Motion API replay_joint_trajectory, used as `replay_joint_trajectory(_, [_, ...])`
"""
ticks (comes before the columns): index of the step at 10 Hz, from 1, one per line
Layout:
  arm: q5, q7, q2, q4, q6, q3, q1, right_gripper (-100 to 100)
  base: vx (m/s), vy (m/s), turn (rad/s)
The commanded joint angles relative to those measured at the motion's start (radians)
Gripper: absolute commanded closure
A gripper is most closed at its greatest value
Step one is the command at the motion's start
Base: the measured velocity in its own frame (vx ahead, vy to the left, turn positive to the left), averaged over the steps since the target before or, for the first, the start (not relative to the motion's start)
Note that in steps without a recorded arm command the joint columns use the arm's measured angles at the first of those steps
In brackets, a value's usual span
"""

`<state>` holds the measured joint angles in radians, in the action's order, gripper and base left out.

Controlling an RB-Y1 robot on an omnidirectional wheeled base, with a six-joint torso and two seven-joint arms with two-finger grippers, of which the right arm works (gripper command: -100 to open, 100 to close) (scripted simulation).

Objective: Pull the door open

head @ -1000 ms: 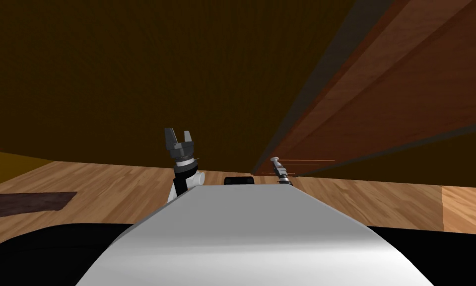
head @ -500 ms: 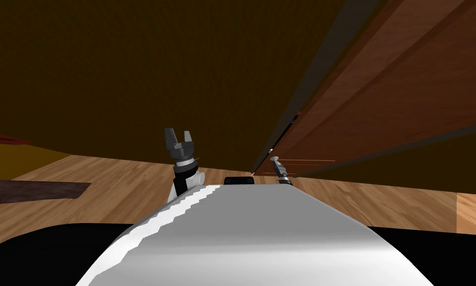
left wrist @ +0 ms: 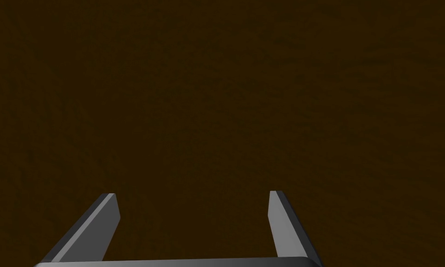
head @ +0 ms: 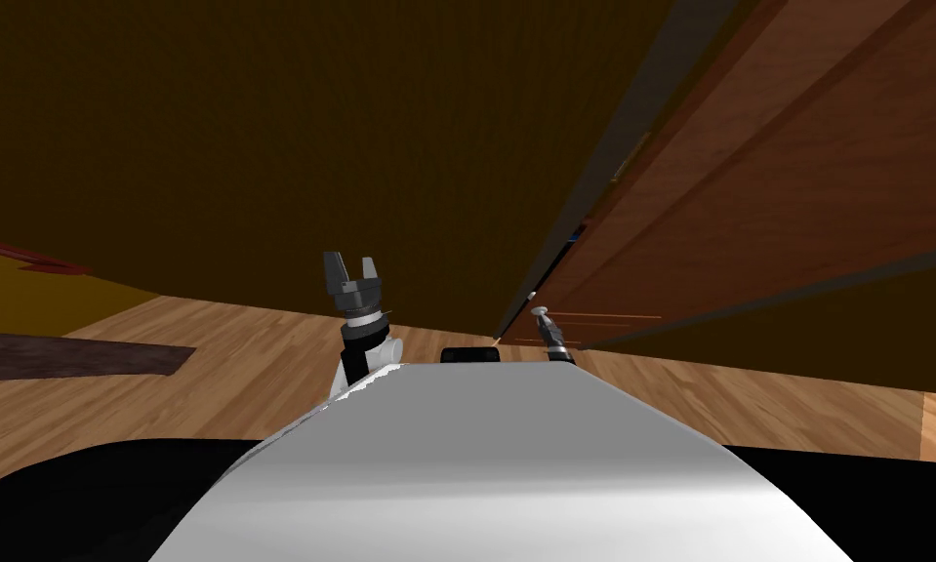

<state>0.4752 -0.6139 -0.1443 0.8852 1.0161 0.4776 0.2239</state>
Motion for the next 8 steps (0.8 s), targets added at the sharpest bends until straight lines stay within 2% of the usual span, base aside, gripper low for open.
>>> replay_joint_trajectory(1, [-0.03, 0.05, -0.001, -0.001, -0.001, -0.016, -0.004, 100, -0.066, -0.025, 0.092])
replay_joint_trajectory(2, [-0.03, 0.063, -0.001, -0.001, -0.001, -0.016, -0.004, 100, -0.043, -0.02, 0.034])
replay_joint_trajectory(4, [-0.073, 0.124, -0.005, -0.002, -0.009, -0.036, -0.008, 100, -0.054, -0.026, 0.081])
replay_joint_trajectory(5, [-0.073, 0.14, -0.005, -0.002, -0.009, -0.036, -0.008, 100, -0.05, -0.025, 0.052])
replay_joint_trajectory(6, [-0.096, 0.175, -0.007, -0.002, -0.013, -0.048, -0.011, 100, -0.044, -0.015, 0.069])
replay_joint_trajectory(7, [-0.096, 0.181, -0.007, -0.002, -0.013, -0.048, -0.011, 100, -0.033, -0.013, 0.032])
replay_joint_trajectory(8, [-0.119, 0.22, -0.01, -0.003, -0.017, -0.059, -0.013, 100, -0.043, -0.02, 0.073])
